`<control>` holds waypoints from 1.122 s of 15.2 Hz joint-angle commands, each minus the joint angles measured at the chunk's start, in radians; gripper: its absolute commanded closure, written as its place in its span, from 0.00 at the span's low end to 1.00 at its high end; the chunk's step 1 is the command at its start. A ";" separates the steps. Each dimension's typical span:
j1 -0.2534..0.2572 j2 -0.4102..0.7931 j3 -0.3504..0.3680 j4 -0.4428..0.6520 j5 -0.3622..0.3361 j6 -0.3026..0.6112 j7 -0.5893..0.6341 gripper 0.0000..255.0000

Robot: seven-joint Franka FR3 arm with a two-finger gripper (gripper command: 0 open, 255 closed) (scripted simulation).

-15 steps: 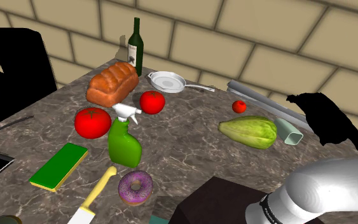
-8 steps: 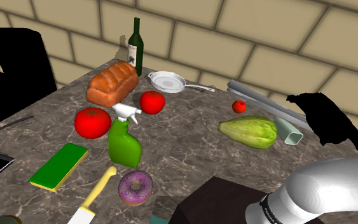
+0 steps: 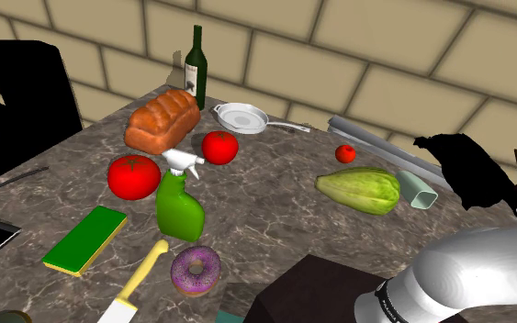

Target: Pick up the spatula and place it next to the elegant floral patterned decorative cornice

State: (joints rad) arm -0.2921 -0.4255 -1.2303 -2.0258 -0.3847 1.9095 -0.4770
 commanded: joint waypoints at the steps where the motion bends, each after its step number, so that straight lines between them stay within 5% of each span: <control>1: 0.006 0.003 -0.017 -0.022 -0.003 0.028 -0.001 1.00; 17: 0.128 0.053 -0.213 -0.163 -0.009 0.246 -0.011 1.00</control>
State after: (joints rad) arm -0.1707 -0.3743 -1.4318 -2.1788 -0.3921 2.1420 -0.4878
